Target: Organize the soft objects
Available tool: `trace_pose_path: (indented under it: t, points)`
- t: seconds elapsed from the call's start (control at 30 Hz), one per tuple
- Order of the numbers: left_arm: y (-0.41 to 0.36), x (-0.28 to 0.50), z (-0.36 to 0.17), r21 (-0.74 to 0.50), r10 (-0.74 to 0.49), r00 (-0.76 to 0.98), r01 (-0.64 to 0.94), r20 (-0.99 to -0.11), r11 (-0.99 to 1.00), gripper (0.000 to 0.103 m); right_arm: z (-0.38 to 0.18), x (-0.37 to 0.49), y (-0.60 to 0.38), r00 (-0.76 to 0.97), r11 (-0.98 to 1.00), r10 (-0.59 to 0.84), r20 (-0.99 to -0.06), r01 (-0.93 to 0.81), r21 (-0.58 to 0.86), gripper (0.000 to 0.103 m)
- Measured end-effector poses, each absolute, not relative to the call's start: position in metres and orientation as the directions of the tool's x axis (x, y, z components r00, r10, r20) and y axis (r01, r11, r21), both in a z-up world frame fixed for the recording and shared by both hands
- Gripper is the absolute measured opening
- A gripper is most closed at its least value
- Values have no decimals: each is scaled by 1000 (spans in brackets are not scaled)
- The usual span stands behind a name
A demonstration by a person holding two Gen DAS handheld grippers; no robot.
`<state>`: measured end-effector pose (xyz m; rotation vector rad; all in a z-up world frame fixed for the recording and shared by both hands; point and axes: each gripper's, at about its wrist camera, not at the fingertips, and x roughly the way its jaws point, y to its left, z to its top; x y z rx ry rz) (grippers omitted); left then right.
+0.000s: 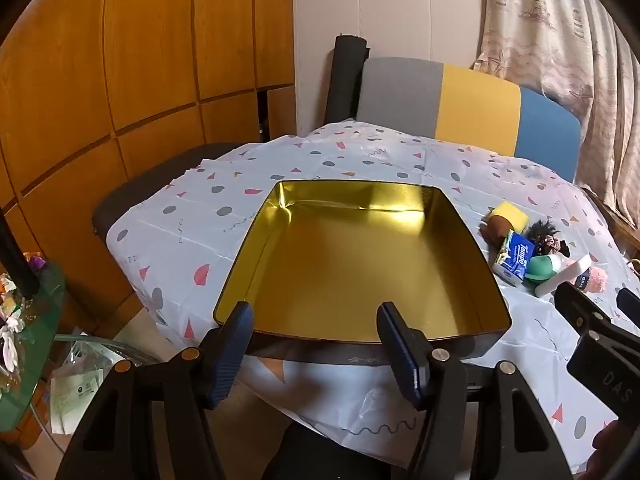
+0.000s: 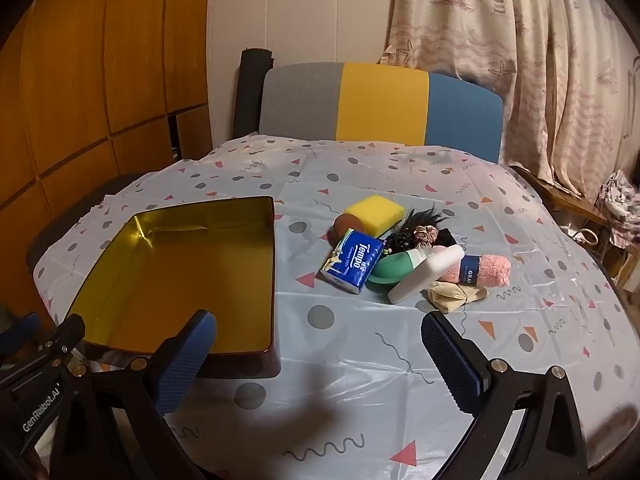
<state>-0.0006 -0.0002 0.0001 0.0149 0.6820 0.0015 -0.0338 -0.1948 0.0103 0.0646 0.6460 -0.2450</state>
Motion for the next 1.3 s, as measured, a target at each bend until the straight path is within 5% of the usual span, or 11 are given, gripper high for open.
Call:
trace_pose_path:
  t: [1.3]
  points:
    - [-4,-2,-5,23,-17,759,43,-651,999,65,2,-33,-197,762,969,-193,-618,246,0,103]
